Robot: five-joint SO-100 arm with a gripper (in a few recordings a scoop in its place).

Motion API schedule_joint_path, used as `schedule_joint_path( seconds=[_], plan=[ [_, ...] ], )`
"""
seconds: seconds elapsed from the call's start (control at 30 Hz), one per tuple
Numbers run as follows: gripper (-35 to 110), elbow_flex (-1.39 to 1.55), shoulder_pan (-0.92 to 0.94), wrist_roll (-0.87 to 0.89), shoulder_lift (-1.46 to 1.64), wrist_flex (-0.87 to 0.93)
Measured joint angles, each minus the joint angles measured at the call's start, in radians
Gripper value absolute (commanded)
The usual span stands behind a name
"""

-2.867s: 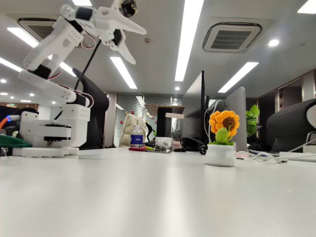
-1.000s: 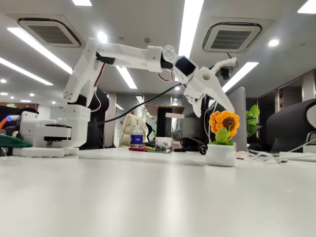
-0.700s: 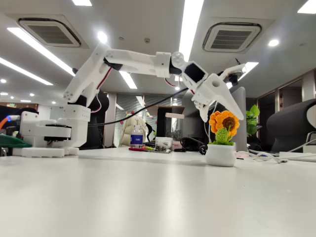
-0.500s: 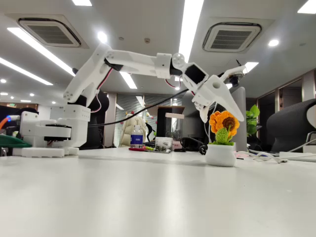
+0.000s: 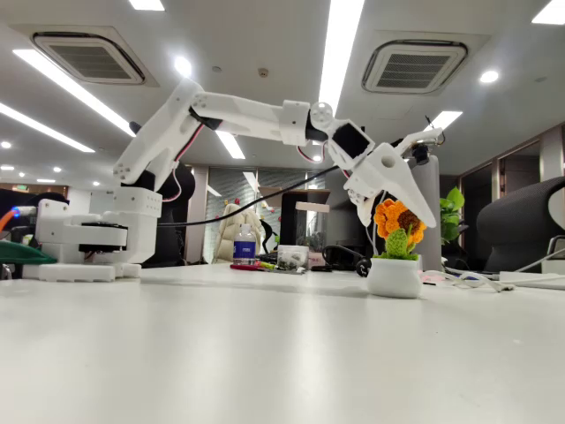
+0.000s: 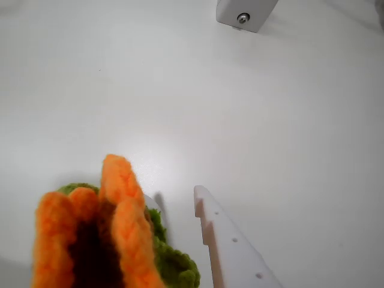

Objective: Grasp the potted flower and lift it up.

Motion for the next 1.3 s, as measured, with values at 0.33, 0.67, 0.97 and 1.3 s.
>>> schedule_joint_path(
  seconds=[0.33, 0.67, 0.97, 1.3],
  plan=[
    [49, 0.000, 0.000, 0.000, 0.000, 0.002],
    [32, 0.000, 0.000, 0.006, 0.000, 0.018],
    [12, 0.000, -0.029, 0.043, 0.000, 0.072],
    [0, 0.000, -0.037, 0.044, 0.000, 0.104]
  ],
)
